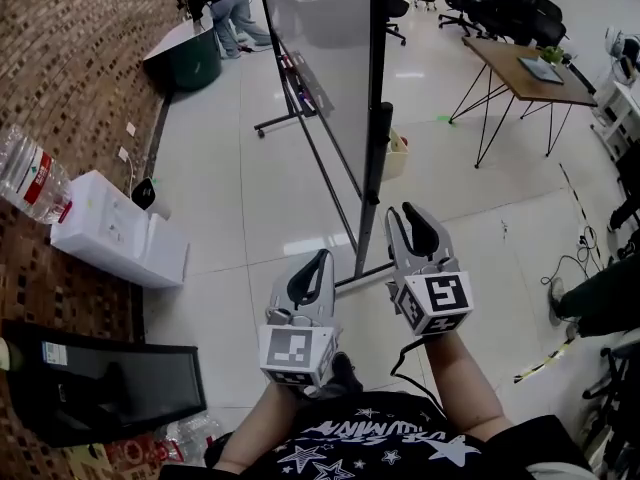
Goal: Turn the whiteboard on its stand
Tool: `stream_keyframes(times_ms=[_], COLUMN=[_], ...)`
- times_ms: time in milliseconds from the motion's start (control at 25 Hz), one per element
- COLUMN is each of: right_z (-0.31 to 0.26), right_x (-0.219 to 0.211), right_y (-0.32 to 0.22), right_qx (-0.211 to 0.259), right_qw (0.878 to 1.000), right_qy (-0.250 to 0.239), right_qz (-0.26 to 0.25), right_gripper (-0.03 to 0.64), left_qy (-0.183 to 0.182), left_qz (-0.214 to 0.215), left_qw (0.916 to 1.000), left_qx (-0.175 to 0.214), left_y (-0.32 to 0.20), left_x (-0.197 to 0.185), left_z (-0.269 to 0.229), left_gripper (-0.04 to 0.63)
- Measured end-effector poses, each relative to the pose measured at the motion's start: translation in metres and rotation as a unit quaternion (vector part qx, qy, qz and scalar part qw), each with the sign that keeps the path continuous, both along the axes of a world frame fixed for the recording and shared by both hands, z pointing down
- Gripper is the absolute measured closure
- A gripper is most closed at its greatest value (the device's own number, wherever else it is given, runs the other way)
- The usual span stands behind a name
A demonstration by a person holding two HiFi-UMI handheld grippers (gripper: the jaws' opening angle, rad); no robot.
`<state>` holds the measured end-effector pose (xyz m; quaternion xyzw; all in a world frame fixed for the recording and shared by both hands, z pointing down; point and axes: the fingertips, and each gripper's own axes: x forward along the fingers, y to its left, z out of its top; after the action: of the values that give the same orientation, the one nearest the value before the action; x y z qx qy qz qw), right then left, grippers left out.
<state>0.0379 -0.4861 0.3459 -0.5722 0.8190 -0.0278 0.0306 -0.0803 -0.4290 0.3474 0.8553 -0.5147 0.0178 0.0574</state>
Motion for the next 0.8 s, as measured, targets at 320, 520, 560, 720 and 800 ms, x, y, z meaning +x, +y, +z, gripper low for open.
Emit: stream_keyframes(times_ms=[320, 520, 560, 720, 800], right_z=[0.016, 0.006, 0.001, 0.002, -0.003], right_x=[-0.017, -0.019, -0.023, -0.032, -0.041], right_y=[-0.060, -0.091, -0.097, -0.114, -0.119], right_qx=[-0.025, -0.015, -0.010, -0.004, 0.002], right_qw=[0.999, 0.999, 0.999, 0.998, 0.998], right_qy=[0.022, 0.036, 0.035, 0.053, 0.058], right_qz=[0.025, 0.017, 0.014, 0.014, 0.007], right_gripper=[0.340, 0.300, 0.293, 0.282, 0.279], left_qy=[0.008, 0.000, 0.000, -0.005, -0.007], left_qz=[0.017, 0.009, 0.002, -0.010, -0.016], left_qw=[0.9998, 1.0000, 1.0000, 0.9999, 0.9998], left_qx=[-0.001, 0.000, -0.002, -0.012, -0.013], left_y=[-0.047, -0.076, -0.085, -0.115, -0.129], left_x=[-0.002, 0.002, 0.000, -0.004, -0.006], left_z=[0.002, 0.004, 0.005, 0.010, 0.010], left_gripper=[0.589, 0.589, 0.589, 0.589, 0.589])
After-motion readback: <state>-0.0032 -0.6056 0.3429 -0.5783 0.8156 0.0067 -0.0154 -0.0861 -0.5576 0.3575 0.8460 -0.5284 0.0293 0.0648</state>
